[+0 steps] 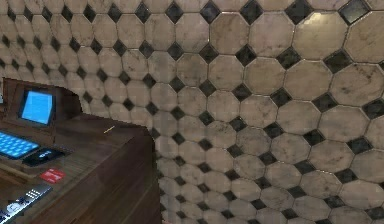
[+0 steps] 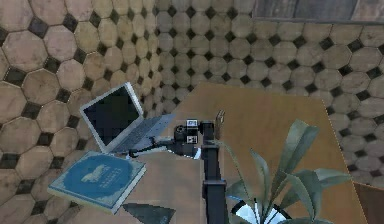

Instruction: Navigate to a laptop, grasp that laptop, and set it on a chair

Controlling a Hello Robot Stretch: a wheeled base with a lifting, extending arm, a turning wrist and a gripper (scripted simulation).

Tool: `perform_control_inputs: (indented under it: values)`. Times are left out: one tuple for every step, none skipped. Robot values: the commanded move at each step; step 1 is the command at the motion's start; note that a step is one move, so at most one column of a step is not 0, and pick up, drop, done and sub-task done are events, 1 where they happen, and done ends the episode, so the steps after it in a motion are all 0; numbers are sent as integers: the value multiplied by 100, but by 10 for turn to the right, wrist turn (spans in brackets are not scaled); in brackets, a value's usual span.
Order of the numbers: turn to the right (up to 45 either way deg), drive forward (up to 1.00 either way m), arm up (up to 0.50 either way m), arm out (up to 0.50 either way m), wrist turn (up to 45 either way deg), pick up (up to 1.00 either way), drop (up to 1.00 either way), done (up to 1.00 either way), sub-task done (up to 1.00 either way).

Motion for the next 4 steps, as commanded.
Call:
perform_control_inputs:
  values:
    - [0,0,22,0,0,0,0,0,0]
    - [0,0,0,0,-450,0,0,0,0]
    - [0,0,0,0,-300,0,0,0,0]
    - [0,0,0,-40,0,0,0,0,0]
